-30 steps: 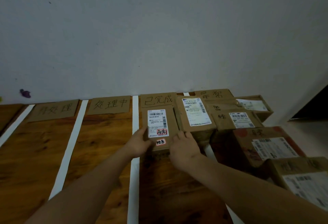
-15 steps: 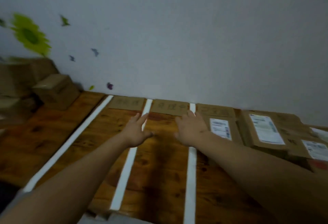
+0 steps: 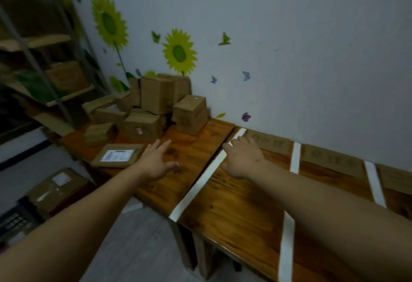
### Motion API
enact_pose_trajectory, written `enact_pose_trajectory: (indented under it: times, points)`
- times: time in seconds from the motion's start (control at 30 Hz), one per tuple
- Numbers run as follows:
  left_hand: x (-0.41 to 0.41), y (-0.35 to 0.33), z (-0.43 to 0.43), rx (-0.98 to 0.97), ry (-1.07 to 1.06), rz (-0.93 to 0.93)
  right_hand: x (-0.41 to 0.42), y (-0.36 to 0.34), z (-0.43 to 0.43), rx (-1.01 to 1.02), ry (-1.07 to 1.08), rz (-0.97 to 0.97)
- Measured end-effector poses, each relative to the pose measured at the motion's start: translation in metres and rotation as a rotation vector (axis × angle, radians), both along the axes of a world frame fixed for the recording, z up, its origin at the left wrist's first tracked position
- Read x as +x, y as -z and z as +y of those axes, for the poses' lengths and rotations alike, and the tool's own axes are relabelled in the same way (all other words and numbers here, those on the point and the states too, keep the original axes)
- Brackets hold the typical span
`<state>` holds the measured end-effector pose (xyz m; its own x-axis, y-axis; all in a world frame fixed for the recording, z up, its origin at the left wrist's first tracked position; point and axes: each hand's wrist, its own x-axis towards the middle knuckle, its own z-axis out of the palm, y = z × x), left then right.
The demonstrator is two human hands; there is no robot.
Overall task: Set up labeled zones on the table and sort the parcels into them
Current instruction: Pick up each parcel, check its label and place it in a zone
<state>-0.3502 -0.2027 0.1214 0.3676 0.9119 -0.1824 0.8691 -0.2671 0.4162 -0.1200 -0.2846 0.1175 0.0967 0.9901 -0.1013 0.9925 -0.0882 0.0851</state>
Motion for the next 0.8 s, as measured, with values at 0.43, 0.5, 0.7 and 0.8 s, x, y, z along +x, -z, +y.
enact_pose_trajectory:
  times: [0.43,0.5,0.7,0.8]
  points:
    - [-0.144,0.033,0.182,-0.050,-0.208,0.039,-0.125,0.031,0.221,-0.086,-0.131,0.078]
    - [-0.164,0.038,0.214,-0.050,-0.243,0.037,-0.142,0.035,0.256,-0.101,-0.145,0.096]
    - [-0.223,0.055,0.285,-0.133,-0.342,0.042,-0.188,0.050,0.332,-0.156,-0.163,0.113]
    - [-0.250,0.077,0.320,-0.196,-0.359,-0.009,-0.208,0.066,0.355,-0.187,-0.125,0.149]
